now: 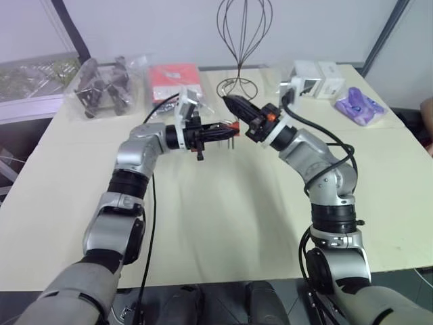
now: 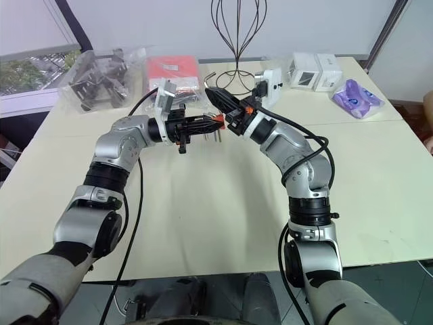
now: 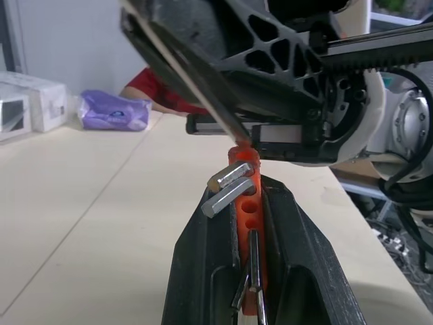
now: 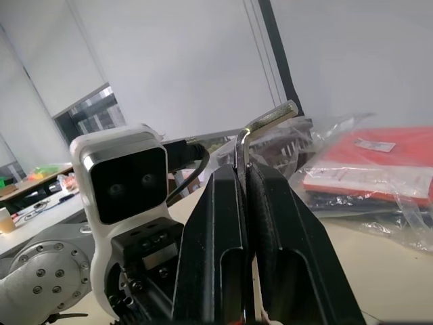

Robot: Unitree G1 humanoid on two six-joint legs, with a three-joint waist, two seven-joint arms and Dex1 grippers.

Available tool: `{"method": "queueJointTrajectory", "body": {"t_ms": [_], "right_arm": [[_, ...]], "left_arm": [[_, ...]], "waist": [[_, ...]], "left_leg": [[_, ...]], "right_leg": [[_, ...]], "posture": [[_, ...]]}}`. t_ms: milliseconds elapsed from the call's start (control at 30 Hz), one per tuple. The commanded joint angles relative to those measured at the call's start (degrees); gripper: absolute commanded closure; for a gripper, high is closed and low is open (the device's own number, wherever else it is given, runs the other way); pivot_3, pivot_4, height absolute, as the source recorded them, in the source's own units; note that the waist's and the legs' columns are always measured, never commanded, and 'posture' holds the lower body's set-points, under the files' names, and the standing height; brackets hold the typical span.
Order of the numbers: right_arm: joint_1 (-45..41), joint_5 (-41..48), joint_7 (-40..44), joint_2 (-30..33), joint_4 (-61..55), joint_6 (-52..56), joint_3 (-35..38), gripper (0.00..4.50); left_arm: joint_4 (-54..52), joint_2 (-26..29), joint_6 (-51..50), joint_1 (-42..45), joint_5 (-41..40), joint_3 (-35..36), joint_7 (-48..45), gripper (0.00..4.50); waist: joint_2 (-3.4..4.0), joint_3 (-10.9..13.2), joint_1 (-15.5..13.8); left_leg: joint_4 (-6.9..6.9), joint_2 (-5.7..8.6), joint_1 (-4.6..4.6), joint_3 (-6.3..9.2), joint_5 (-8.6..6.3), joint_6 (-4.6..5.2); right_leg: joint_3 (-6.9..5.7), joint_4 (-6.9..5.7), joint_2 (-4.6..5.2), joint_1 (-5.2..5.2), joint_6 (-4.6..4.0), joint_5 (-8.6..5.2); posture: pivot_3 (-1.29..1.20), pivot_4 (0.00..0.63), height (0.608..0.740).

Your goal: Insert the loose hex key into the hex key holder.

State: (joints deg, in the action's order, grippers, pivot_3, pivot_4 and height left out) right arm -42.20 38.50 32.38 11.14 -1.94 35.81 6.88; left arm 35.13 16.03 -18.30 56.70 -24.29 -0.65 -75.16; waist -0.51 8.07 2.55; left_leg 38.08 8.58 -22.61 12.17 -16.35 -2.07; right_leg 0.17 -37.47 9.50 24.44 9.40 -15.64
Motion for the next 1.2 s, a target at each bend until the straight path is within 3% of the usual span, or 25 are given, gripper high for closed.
{"method": "queueJointTrajectory", "body": {"t_ms": [33, 700, 1200], "right_arm": [[-0.49, 0.86, 0.03, -0.46, -2.39, -0.68, -0.11, 4.47], [0.18, 0.32, 0.07, -0.92, -1.66, -1.08, -0.24, 4.47], [0.86, -0.73, 0.85, 0.03, 0.58, -2.58, -0.45, 4.47]], "left_arm": [[-0.63, 0.24, 1.22, 2.1, -0.66, 1.63, 0.04, 4.5], [-2.04, -0.39, -0.1, 2.27, -1.65, 1.81, 0.03, 4.5], [-5.56, 0.4, -6.47, 2.01, -5.78, 5.3, 1.57, 4.5]], "waist": [[0.0, 0.0, 0.01], [0.0, 0.0, 0.02], [0.0, 0.0, 0.03]], "left_leg": [[0.0, 0.0, 0.0, 0.0, 0.0, 0.0], [0.0, 0.0, 0.0, 0.0, 0.0, 0.0], [0.0, 0.0, 0.0, 0.0, 0.0, 0.0]], "right_leg": [[0.0, 0.0, 0.0, 0.0, 0.0, 0.0], [0.0, 0.0, 0.0, 0.0, 0.0, 0.0], [0.0, 0.0, 0.0, 0.0, 0.0, 0.0]], "posture": [[0.0, 0.15, 0.74], [0.0, 0.15, 0.74], [0.0, 0.15, 0.74]]}}
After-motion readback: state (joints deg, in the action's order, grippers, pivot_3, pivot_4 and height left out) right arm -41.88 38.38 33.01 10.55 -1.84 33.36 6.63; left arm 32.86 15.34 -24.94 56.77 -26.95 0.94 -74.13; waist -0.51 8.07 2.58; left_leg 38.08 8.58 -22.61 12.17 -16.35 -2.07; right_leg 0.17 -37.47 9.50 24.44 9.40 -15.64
